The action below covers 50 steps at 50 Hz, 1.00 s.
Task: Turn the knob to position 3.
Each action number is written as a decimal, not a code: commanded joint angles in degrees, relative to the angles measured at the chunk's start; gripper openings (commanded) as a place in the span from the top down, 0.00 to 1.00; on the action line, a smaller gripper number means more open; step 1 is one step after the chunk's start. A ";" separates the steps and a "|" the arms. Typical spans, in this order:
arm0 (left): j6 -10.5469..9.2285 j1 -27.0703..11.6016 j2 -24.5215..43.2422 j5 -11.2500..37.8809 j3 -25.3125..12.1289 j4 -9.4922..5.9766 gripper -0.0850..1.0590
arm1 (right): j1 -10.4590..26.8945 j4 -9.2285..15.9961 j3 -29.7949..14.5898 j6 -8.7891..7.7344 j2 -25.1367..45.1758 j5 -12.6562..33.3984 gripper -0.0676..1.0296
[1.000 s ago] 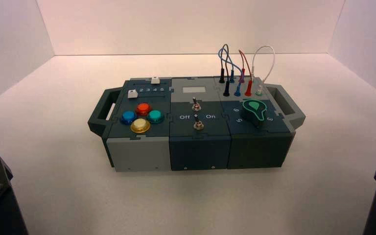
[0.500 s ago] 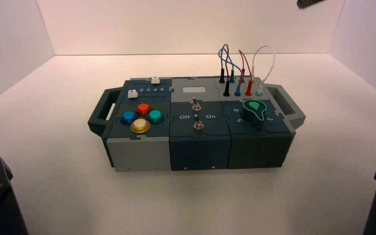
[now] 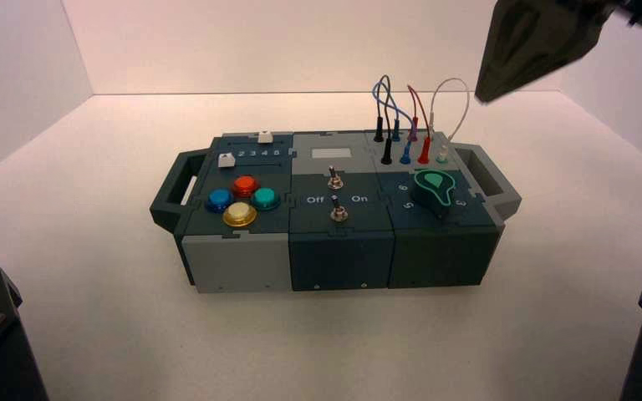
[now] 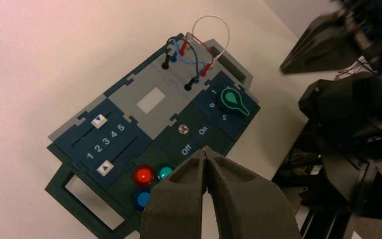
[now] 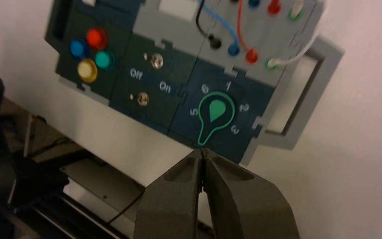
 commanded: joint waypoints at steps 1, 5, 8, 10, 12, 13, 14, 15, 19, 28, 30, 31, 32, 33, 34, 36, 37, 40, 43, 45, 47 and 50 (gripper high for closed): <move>0.18 -0.18 0.79 0.44 -2.02 -0.62 0.95 | 1.67 0.44 -0.62 2.02 1.76 -0.53 0.96; 0.18 -0.18 1.58 0.53 -2.20 -0.70 0.95 | 2.64 0.35 -0.44 3.16 3.08 -1.14 0.96; 0.18 -0.18 2.46 0.53 -2.20 -0.88 0.95 | 4.04 0.35 -0.09 4.04 4.13 -2.02 0.96; 0.18 -0.18 2.81 0.53 -2.20 -0.88 0.95 | 4.75 0.35 -0.09 4.57 4.75 -2.46 0.96; 0.18 -0.18 3.25 0.62 -2.20 -0.88 0.95 | 5.89 0.26 -0.09 5.62 5.62 -3.08 0.96; 0.18 -0.18 3.43 0.62 -2.20 -0.97 0.95 | 6.24 0.18 -0.09 5.89 5.89 -3.16 0.96; 0.18 -0.18 3.60 0.62 -2.29 -0.97 0.95 | 7.03 -0.09 -0.18 6.50 6.42 -3.43 0.96; 0.09 -0.18 3.87 0.62 -2.29 -0.97 0.95 | 7.65 -0.26 -0.18 7.21 6.94 -3.69 0.96; 0.09 -0.18 4.66 0.62 -2.37 -1.32 0.95 | 9.76 -1.58 -0.35 9.84 8.88 -4.66 0.96; 0.18 -0.18 6.15 1.85 -3.25 -3.43 0.95 | 13.80 -5.80 -1.05 15.73 12.57 -5.89 0.96; 0.18 -0.18 6.50 2.29 -3.43 -3.87 0.95 | 14.59 -6.68 -1.32 16.70 13.18 -5.98 0.96; 0.18 -0.18 6.77 2.55 -3.60 -4.04 0.95 | 15.12 -7.38 -1.49 17.49 13.54 -6.06 0.96; 0.09 -0.18 6.94 2.81 -3.69 -4.22 0.95 | 15.64 -8.17 -1.67 18.19 13.89 -6.15 0.96; 0.09 -0.18 7.03 2.90 -3.78 -4.22 0.95 | 15.82 -8.53 -1.67 18.63 13.97 -6.15 0.96; 0.18 -0.18 7.21 2.99 -3.78 -4.31 0.95 | 16.44 -9.32 -1.76 19.42 14.33 -6.24 0.96; 0.09 -0.18 7.65 2.99 -3.78 -4.31 0.95 | 17.40 -10.90 -2.11 21.01 14.85 -6.42 0.96; 0.00 -0.18 7.91 2.99 -3.78 -4.31 0.95 | 17.75 -11.60 -2.20 21.80 15.21 -6.50 0.96; 0.00 -0.18 8.35 2.99 -3.60 -4.39 0.95 | 18.54 -13.36 -2.37 23.64 15.64 -6.50 0.96; -0.26 -0.18 8.79 2.99 -3.43 -4.48 0.95 | 19.07 -14.85 -2.55 25.14 15.91 -6.59 0.96; -0.53 -0.18 9.05 2.99 -3.16 -4.57 0.95 | 19.25 -15.56 -2.55 25.84 15.91 -6.59 0.96; -0.53 -0.18 9.23 2.99 -2.81 -4.57 0.95 | 19.25 -16.17 -2.46 26.46 15.82 -6.50 0.96; -0.53 -0.26 9.58 2.99 -2.37 -4.57 0.95 | 19.25 -16.44 -2.37 26.54 15.64 -6.59 0.96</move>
